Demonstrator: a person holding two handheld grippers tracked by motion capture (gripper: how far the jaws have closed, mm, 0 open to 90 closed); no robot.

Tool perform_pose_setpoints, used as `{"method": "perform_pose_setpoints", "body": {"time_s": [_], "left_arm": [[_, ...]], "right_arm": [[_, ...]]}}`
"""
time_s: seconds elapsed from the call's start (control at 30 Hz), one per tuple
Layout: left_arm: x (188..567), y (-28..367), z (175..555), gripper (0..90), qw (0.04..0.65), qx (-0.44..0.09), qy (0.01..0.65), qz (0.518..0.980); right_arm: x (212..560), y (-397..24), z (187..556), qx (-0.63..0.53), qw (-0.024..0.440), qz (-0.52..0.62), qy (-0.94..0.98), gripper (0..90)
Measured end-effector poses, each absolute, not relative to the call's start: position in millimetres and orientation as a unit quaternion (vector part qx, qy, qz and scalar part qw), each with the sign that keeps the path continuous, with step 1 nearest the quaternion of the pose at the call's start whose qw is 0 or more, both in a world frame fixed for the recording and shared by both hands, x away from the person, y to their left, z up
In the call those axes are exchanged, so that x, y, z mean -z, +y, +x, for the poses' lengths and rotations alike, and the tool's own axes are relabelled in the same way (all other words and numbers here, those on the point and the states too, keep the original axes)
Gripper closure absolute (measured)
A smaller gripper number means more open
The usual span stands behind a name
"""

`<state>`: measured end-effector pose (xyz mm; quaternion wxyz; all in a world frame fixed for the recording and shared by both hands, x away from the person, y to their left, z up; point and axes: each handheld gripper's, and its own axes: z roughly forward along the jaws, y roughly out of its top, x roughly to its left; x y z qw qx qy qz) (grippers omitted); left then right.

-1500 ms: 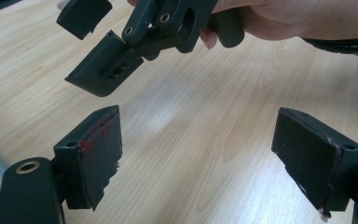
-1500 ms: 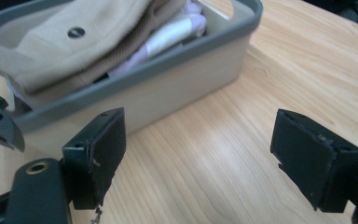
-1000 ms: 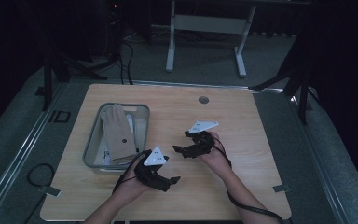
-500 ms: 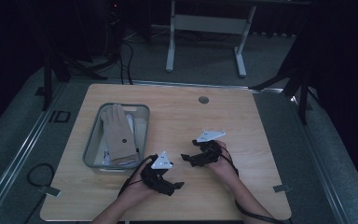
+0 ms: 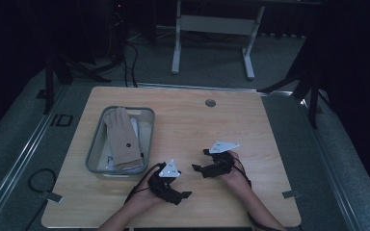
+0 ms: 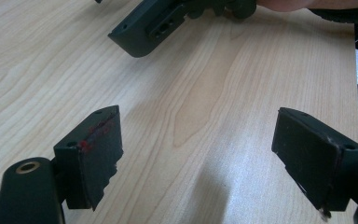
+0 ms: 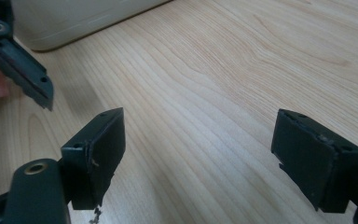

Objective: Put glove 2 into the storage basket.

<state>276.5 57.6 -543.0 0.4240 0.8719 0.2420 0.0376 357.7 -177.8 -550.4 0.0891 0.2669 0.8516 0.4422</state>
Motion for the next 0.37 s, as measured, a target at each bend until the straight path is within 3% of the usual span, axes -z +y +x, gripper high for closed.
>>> {"method": "perform_pose_setpoints", "body": {"time_s": [0.37], "left_arm": [[542.2, 56.6, 276.7, 16.2, 0.426, -0.037, 0.235, 0.873]], "right_arm": [[552.7, -181.1, 355.0, -0.442, 0.092, 0.262, 0.853, 17.1]]}}
